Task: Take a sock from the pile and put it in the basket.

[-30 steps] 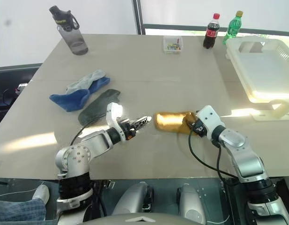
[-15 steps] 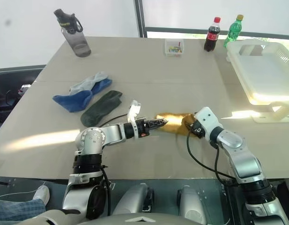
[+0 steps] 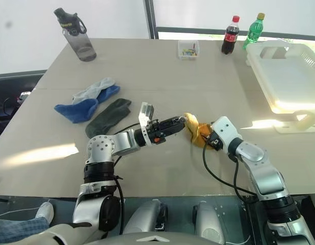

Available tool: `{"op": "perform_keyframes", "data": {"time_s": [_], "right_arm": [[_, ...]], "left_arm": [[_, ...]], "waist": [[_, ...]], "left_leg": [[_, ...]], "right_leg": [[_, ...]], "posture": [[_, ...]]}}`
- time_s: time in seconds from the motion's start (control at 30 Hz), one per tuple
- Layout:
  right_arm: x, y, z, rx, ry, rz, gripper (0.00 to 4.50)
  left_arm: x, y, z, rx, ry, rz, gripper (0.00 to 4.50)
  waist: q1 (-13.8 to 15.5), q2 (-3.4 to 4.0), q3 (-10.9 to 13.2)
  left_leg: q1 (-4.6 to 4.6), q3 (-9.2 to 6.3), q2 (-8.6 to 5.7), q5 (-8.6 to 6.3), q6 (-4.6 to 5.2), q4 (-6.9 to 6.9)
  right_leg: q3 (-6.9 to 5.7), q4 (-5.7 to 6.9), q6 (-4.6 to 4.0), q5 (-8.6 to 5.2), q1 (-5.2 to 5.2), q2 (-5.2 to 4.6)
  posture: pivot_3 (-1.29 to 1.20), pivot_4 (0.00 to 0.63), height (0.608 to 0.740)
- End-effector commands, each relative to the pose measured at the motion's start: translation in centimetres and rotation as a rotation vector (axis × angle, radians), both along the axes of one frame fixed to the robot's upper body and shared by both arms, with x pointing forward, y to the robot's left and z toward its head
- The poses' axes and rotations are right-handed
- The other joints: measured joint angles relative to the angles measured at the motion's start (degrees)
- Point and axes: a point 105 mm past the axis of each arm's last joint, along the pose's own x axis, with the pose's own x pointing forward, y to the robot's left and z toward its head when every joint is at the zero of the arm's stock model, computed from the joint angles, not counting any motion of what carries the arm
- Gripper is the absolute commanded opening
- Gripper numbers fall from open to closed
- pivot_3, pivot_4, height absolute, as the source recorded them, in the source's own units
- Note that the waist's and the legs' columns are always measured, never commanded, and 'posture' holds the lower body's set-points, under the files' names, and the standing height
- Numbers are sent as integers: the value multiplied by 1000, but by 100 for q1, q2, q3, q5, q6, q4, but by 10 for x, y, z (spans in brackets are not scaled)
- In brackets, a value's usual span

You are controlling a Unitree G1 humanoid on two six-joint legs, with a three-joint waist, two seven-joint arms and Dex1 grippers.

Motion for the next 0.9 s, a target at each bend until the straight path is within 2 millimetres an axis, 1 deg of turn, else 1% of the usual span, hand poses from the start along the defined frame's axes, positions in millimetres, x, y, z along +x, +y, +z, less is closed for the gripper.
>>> {"op": "perform_keyframes", "data": {"time_s": [0.03, 0.17, 0.27, 0.4, 0.5, 0.73, 0.9], "right_arm": [[-2, 9, 6, 8, -22, 33, 2955], [-2, 12, 16, -23, -52, 73, 2955], [-2, 19, 22, -39, -71, 103, 2955], [-4, 26, 20, -73, -77, 134, 2955], [-5, 27, 20, -75, -83, 134, 2955], [-2, 10, 48, -100, -167, 149, 2955], [-8, 4, 58, -136, -166, 200, 2955]], "left_arm": [[-4, -13, 3, -7, -30, -27, 3196], [-3, -23, 2, -6, -34, -33, 3196], [-2, -29, 2, -6, -44, -38, 3196], [-2, -33, 6, -25, -59, -40, 3196], [-1, -36, 4, -12, -64, -38, 3196], [1, -34, 1, 8, -64, -35, 3196], [0, -36, 1, 10, -66, -44, 3196]], "waist": [[-3, 0, 0], [-3, 0, 1], [-6, 0, 2], [3, 0, 2], [15, -1, 2], [11, -1, 4], [11, -1, 5]], "left_leg": [[0, 0, 0, 0, 0, 0], [0, 2, 0, 0, 0, 0], [0, 2, 0, 0, 0, 0], [-6, 2, 1, 0, 0, -3], [-9, 2, -1, 0, 0, -3], [-10, 1, -2, 0, 0, -3], [-11, 0, -1, 0, 0, -5]], "right_leg": [[0, 0, 0, 0, 0, 1], [1, 0, 0, 0, 0, 1], [1, 0, 0, 0, -1, 1], [1, -1, 0, 0, -7, 2], [0, -4, 0, 0, -8, 1], [-1, -5, 0, 0, -8, 1], [-3, -7, 0, 0, -7, 2]], "posture": [[0, 150, 740], [0, 150, 740], [0, 150, 740], [0, 150, 740], [0, 150, 740], [0, 150, 740], [0, 150, 740]]}}
